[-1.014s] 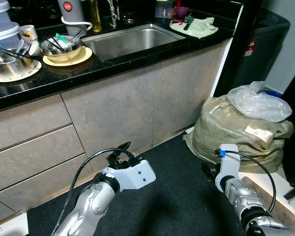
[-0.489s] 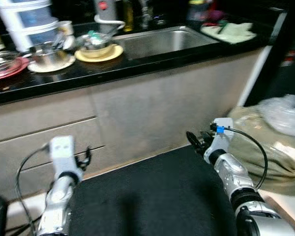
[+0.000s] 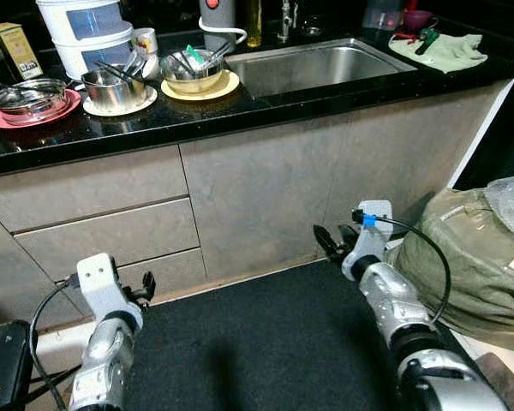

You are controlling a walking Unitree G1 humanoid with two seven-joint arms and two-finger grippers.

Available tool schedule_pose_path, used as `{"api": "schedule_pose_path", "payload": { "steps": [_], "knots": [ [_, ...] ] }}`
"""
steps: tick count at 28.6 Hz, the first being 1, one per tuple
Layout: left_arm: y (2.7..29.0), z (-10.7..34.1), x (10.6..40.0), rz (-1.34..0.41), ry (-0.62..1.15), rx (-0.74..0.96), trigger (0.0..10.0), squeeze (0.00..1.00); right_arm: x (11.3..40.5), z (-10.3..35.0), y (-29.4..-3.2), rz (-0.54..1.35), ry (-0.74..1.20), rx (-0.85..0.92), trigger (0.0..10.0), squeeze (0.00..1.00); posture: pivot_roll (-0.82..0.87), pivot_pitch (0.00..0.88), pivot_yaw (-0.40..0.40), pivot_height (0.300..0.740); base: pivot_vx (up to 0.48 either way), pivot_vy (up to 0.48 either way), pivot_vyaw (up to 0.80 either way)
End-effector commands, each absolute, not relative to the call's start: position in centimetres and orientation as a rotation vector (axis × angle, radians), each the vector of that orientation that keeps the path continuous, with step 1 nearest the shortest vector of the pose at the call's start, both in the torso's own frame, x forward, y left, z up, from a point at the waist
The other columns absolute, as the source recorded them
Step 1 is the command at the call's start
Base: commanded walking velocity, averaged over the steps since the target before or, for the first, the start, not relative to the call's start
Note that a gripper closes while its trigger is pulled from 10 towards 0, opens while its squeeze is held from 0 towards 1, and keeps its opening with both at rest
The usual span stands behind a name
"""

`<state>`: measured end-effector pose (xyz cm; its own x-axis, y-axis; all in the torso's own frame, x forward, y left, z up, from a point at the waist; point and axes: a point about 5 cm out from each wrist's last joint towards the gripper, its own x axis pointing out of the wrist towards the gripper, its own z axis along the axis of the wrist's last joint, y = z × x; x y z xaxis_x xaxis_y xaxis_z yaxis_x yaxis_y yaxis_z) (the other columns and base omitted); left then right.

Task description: Kitchen organization

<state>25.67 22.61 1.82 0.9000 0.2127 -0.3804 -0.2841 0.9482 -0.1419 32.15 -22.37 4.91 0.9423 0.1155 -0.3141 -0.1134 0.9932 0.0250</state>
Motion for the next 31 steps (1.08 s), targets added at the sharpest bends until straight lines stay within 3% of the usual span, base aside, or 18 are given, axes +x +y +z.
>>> {"api": "schedule_pose_path", "payload": {
  "steps": [1, 6, 14, 21, 31],
  "knots": [
    [22.8, 1.3, 25.4, 0.250, 0.388, -0.168, 10.0, 0.00, 31.3, 3.8, -22.8, 0.087, 0.359, -0.004, 10.0, 0.00, -0.01, 0.000, 0.006, 0.740, 0.000, 0.000, 0.00],
    [23.1, -0.9, 23.6, 0.208, 0.474, -0.144, 10.0, 0.00, 27.5, 0.3, -25.6, -0.049, 0.538, -0.063, 10.0, 0.00, -0.02, 0.000, 0.014, 0.740, 0.000, 0.000, 0.00],
    [23.5, -3.5, 21.2, 0.218, 0.608, -0.060, 10.0, 0.00, 24.1, -2.4, -26.7, -0.058, 0.683, -0.055, 10.0, 0.00, -0.03, 0.000, 0.013, 0.740, 0.000, 0.000, 0.00],
    [23.5, -4.4, 20.9, 0.200, 0.662, -0.096, 10.0, 0.00, 24.4, -2.1, -26.4, -0.021, 0.644, -0.019, 10.0, 0.00, -0.01, 0.000, 0.008, 0.740, 0.000, 0.000, 0.00],
    [23.3, -4.8, 21.1, 0.191, 0.679, -0.143, 10.0, 0.00, 24.4, -2.2, -26.0, 0.009, 0.639, -0.005, 10.0, 0.00, -0.01, 0.000, 0.002, 0.740, 0.000, 0.000, 0.68]
  ]
}}
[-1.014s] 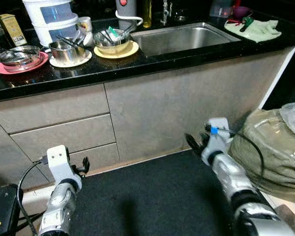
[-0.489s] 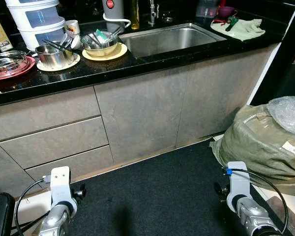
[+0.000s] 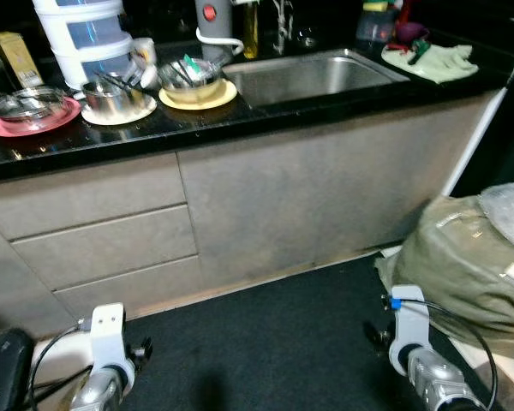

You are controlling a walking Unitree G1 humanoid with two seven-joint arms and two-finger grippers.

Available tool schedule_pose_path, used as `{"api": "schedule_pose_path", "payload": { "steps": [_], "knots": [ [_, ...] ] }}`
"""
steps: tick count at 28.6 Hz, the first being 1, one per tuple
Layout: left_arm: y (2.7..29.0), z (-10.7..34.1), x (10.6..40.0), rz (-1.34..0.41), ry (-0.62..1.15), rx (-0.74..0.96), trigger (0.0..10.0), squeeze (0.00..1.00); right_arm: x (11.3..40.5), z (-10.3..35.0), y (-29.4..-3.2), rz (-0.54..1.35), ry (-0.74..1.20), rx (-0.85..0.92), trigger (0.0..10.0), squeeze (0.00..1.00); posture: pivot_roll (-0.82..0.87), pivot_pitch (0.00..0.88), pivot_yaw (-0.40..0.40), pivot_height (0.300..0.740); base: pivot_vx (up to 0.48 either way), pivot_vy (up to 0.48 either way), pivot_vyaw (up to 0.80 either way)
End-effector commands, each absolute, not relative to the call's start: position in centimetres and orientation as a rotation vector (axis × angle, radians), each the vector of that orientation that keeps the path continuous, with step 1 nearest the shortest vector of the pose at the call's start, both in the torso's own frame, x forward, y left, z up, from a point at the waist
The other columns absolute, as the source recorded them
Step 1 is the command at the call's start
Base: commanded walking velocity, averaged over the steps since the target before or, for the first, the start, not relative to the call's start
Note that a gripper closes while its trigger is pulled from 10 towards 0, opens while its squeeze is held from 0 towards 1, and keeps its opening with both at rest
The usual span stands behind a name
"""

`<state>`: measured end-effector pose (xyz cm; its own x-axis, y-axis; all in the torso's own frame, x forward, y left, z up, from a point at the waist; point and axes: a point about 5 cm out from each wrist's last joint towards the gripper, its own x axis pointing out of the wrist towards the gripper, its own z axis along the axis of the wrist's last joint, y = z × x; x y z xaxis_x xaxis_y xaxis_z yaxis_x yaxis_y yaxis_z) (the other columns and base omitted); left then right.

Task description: Kitchen organization

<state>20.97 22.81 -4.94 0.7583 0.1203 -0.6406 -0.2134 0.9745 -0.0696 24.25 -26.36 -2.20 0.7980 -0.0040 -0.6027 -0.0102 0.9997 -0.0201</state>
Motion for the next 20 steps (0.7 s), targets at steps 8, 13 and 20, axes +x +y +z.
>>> {"api": "schedule_pose_path", "payload": {
  "steps": [8, 13, 20],
  "knots": [
    [22.97, -4.89, 21.27, 0.161, 0.678, -0.137, 10.0, 0.00, 24.28, -2.30, -26.17, 0.004, 0.648, 0.000, 10.0, 0.00, -0.01, 0.000, 0.004, 0.740, 0.000, 0.000, 0.00],
    [22.77, -4.82, 21.42, 0.129, 0.667, -0.124, 10.0, 0.00, 24.40, -2.19, -26.18, 0.003, 0.642, 0.005, 10.0, 0.00, -0.01, 0.000, 0.005, 0.740, 0.287, 0.000, 0.00],
    [22.83, -4.80, 21.49, 0.129, 0.656, -0.128, 10.0, 0.00, 24.49, -2.11, -26.18, -0.001, 0.633, 0.018, 10.0, 0.00, -0.01, 0.000, 0.005, 0.740, 0.443, 0.000, 0.00]
  ]
}}
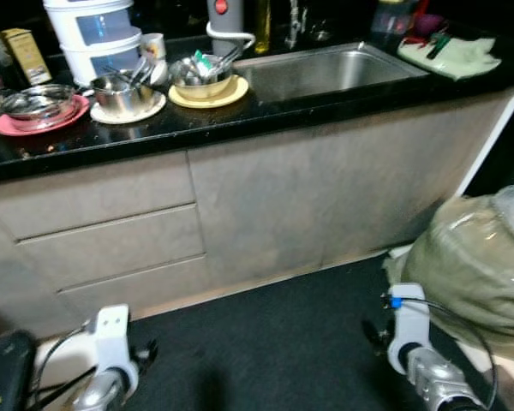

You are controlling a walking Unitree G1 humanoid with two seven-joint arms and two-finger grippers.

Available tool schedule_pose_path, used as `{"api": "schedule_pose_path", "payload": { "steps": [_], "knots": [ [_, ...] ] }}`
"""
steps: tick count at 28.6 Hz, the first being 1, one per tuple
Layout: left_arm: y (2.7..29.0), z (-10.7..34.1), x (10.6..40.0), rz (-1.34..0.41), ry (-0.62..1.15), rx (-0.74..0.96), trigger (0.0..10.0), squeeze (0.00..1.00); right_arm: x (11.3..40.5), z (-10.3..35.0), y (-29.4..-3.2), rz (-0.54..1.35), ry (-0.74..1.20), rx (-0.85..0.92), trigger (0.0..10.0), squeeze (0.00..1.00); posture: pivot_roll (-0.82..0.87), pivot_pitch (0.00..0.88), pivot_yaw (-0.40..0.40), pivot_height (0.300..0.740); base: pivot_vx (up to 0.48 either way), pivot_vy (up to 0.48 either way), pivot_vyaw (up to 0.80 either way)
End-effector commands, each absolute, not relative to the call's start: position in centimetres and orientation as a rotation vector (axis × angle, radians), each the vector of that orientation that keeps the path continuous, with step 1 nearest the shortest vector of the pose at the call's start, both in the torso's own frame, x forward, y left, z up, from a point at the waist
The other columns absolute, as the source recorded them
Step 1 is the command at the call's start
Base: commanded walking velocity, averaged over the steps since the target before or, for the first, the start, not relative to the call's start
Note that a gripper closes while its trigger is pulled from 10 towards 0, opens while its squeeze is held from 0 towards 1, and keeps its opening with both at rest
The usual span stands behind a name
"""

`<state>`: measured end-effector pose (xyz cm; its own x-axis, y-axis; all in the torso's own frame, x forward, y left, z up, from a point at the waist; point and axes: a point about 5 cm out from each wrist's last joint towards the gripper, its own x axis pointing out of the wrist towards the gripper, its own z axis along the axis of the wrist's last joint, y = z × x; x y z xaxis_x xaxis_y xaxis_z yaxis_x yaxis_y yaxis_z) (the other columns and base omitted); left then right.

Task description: Kitchen organization

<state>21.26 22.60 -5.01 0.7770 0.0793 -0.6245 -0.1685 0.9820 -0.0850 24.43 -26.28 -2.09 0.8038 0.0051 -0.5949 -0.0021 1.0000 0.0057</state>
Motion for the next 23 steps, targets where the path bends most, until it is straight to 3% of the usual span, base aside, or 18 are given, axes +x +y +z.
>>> {"api": "schedule_pose_path", "payload": {
  "steps": [1, 23],
  "knots": [
    [22.83, -4.80, 21.49, 0.129, 0.656, -0.128, 10.0, 0.00, 24.49, -2.11, -26.18, -0.001, 0.633, 0.018, 10.0, 0.00, -0.01, 0.000, 0.005, 0.740, 0.446, 0.000, 0.00],
    [22.87, -4.65, 21.57, 0.132, 0.626, -0.151, 10.0, 0.00, 24.59, -1.94, -26.34, -0.013, 0.617, 0.037, 10.0, 0.00, -0.01, 0.000, 0.004, 0.740, 0.314, 0.000, 0.00]
  ]
}}
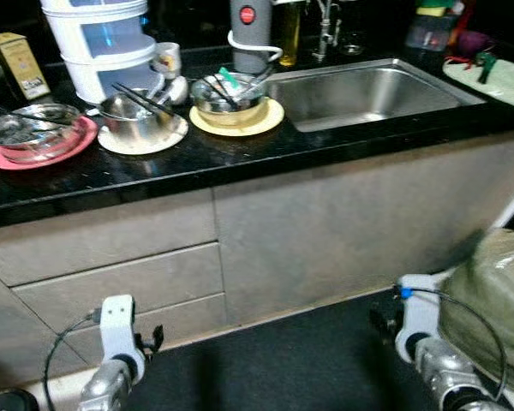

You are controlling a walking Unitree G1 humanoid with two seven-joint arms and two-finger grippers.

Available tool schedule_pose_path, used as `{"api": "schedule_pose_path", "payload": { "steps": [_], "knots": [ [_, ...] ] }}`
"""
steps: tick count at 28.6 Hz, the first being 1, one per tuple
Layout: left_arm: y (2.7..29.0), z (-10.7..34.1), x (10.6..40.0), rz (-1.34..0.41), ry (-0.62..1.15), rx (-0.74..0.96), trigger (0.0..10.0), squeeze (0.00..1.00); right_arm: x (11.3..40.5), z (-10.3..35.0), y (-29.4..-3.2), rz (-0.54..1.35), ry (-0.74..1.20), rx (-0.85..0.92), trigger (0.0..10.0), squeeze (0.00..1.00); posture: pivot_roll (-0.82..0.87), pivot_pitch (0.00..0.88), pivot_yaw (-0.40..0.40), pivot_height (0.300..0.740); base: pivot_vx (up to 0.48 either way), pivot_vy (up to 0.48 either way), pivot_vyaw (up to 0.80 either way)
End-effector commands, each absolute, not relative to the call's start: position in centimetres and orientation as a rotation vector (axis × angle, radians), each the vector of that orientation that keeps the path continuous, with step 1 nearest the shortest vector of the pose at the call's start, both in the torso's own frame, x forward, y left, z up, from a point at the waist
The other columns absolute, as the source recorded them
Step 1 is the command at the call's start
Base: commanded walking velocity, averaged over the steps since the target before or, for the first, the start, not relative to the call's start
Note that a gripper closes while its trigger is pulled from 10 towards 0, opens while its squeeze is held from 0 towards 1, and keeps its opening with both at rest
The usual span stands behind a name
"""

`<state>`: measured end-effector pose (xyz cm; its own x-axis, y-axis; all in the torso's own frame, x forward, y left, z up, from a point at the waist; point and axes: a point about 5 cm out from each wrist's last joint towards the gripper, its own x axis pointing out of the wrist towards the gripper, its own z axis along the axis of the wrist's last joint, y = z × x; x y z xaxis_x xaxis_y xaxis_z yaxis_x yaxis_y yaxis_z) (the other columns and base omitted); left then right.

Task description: Kitchen organization

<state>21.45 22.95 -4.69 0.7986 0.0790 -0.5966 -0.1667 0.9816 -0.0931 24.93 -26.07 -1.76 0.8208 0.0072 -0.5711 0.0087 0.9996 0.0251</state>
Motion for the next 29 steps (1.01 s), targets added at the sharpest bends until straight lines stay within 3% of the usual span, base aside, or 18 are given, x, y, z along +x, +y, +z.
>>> {"api": "schedule_pose_path", "payload": {
  "steps": [1, 29],
  "knots": [
    [22.87, -4.65, 21.57, 0.132, 0.626, -0.151, 10.0, 0.00, 24.59, -1.94, -26.34, -0.013, 0.617, 0.037, 10.0, 0.00, -0.01, 0.000, 0.004, 0.740, 0.270, 0.000, 0.00],
    [22.75, -4.50, 21.69, 0.130, 0.606, -0.157, 10.0, 0.00, 24.61, -1.83, -26.47, -0.012, 0.608, 0.038, 10.0, 0.00, -0.01, 0.000, 0.003, 0.740, 0.252, 0.000, 0.00]
  ]
}}
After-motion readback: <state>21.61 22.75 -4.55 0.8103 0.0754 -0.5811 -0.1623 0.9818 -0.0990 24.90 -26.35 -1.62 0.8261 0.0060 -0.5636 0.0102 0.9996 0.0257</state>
